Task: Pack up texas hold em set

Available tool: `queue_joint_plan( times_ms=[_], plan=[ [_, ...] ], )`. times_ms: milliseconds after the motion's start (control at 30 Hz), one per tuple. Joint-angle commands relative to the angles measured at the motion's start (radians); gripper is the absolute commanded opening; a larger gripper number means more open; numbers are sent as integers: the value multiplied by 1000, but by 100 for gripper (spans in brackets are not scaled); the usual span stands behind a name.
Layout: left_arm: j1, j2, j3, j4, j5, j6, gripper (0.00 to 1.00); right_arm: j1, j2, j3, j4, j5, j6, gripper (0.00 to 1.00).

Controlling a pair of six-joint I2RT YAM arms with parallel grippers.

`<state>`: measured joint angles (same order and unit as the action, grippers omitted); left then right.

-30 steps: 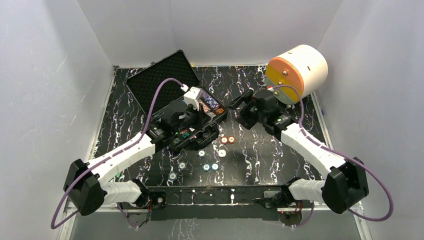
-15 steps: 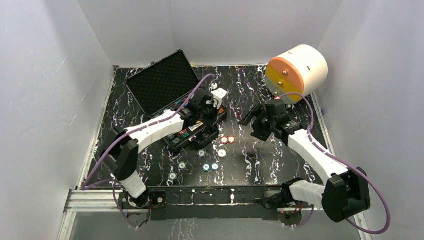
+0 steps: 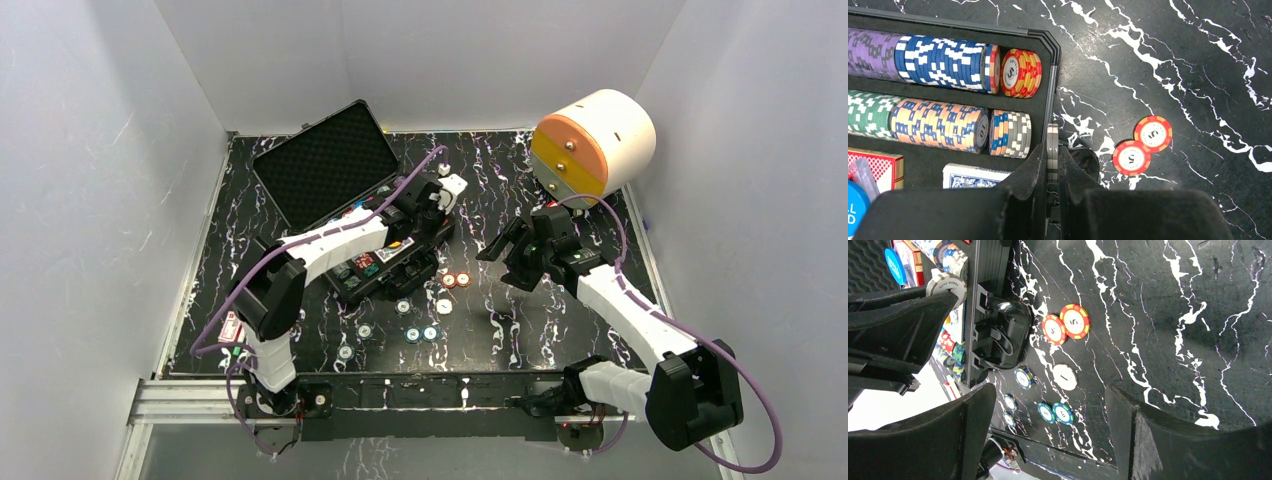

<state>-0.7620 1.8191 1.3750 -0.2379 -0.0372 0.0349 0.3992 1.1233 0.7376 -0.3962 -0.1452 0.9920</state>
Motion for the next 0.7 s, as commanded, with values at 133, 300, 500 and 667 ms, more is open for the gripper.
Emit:
queue_joint_plan(
  times_ms=[133,300,500,667],
  plan=[
    [-2,36,69,-70,-44,54,0,-4,-39,11,-19,4,2,87],
    [0,37,80,-80,-78,70,0,-4,-47,7,-30,5,6,87],
    [0,49,88,-90,-141,84,0,-3,-57,5,-36,10,11,87],
    [4,59,96,-90,-170,87,0,-4,-58,2,-38,11,11,87]
  ],
)
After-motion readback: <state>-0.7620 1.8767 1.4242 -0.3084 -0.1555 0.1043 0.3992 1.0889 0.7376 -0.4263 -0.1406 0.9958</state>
